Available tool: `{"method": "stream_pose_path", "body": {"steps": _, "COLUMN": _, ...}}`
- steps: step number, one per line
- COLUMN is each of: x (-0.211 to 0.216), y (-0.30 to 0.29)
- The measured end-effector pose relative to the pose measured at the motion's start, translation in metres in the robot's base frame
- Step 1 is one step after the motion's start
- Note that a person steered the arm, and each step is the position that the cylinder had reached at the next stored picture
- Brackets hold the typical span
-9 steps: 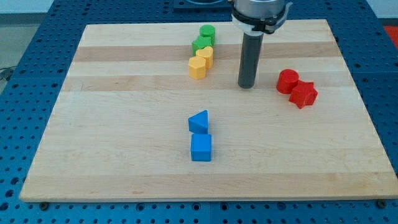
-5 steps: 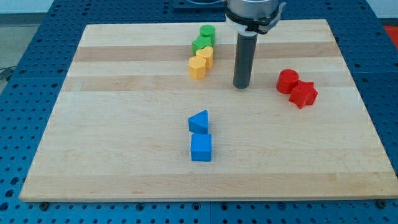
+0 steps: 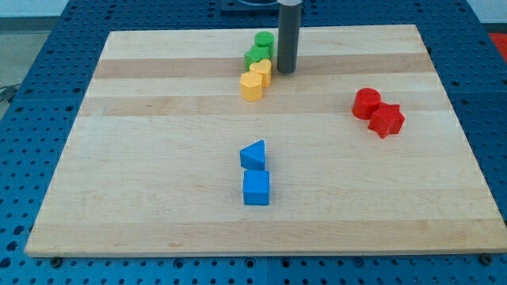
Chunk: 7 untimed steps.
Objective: Push yellow heart and green star towards left side of the board
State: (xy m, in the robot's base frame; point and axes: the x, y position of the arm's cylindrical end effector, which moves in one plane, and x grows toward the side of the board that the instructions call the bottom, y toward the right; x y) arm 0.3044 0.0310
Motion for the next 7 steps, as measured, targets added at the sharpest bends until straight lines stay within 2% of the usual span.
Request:
{"method": "stream_pose_path", "body": {"steps": 4, "x": 0.000, "y": -0.072}}
{"method": "stream_pose_path", "body": {"steps": 6, "x": 0.013, "y": -0.013}}
{"method": "stream_pose_path", "body": {"steps": 7, "x": 0.002, "y": -0.014}}
